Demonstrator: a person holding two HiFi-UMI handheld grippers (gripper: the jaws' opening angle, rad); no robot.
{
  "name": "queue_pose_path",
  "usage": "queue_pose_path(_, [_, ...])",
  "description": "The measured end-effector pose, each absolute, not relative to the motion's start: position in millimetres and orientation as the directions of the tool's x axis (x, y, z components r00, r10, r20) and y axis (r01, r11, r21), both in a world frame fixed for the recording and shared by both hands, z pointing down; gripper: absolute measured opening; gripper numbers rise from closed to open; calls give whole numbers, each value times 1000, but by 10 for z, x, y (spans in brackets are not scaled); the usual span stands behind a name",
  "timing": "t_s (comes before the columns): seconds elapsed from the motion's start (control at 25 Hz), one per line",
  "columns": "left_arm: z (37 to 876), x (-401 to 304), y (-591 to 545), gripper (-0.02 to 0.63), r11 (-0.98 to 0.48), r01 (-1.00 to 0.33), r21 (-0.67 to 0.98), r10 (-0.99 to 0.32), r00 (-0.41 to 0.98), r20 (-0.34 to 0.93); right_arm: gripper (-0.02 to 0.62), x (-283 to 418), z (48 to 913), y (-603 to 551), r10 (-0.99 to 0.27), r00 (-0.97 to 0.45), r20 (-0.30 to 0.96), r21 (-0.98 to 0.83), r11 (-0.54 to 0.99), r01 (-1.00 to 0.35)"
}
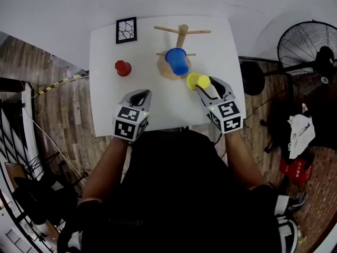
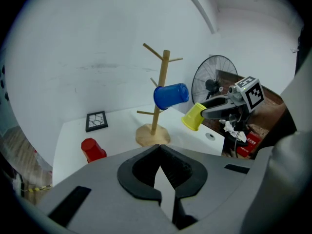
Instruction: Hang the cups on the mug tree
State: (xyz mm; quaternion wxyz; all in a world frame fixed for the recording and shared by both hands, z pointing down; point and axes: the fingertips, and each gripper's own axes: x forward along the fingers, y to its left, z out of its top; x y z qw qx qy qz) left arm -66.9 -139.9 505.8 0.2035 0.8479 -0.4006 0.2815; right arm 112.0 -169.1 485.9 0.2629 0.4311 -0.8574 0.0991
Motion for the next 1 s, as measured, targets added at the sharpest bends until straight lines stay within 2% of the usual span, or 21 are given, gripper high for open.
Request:
queue_pose_path(0.36, [4786, -669, -1573, 15, -566, -819, 95, -633, 505, 587, 219, 1453, 4255, -1918, -776, -493, 395, -8, 533, -846])
queue_pose_path(0.8, [4772, -520, -1481, 14, -546, -831, 104, -650, 499, 574, 218, 1714, 3420, -2178, -821, -541, 183, -159, 518, -840])
queue_pose_path(1.0, [4753, -455, -1468, 15, -531, -841, 106, -662, 490, 567, 218, 1759, 3160, -2279, -816, -562, 132, -142, 546, -826])
